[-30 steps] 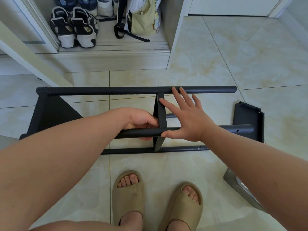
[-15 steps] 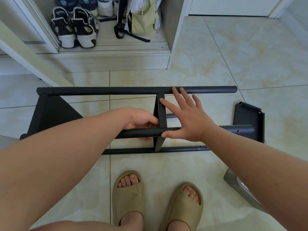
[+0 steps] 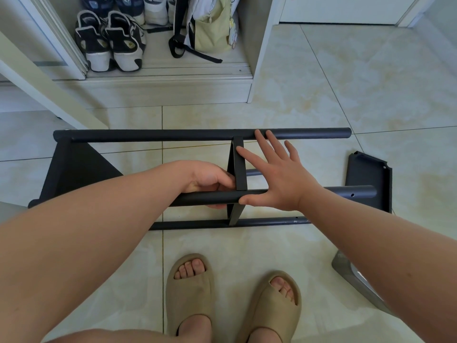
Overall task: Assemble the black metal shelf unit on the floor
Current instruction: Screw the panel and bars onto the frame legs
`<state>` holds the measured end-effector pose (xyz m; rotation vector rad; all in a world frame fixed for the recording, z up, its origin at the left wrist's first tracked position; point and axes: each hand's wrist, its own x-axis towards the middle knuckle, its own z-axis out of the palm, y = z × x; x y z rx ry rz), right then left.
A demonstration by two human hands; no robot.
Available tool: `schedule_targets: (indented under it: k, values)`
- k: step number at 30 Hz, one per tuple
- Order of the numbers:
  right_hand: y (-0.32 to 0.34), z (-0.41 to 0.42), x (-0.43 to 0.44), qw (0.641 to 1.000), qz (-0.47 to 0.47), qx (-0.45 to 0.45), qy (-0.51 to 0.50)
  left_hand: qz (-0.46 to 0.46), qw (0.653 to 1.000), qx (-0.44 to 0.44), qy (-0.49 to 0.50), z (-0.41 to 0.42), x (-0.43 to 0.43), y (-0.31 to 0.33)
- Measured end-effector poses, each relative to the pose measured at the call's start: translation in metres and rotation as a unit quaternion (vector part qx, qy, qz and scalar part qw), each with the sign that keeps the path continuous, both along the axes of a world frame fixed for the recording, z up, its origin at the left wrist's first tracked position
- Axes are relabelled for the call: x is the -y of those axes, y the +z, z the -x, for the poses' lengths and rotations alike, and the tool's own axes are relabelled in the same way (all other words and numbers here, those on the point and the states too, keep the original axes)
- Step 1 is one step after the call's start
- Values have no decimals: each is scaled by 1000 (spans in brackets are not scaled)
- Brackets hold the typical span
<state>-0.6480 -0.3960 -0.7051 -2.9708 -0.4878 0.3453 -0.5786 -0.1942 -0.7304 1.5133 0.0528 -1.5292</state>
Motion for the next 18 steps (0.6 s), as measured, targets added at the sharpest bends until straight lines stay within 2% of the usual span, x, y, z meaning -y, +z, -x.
schedule_targets:
  k: [4,10,18]
  values:
    - [0,0,1,1000,2,-1,0,12,1000,-6,20,0,-1,-1]
    - [0,0,1,1000,1,0,1,-57,998,19,-2,2,4,1]
    - [0,0,1,1000,3,1,2,-7,1000,21,-12,-1,1,-3]
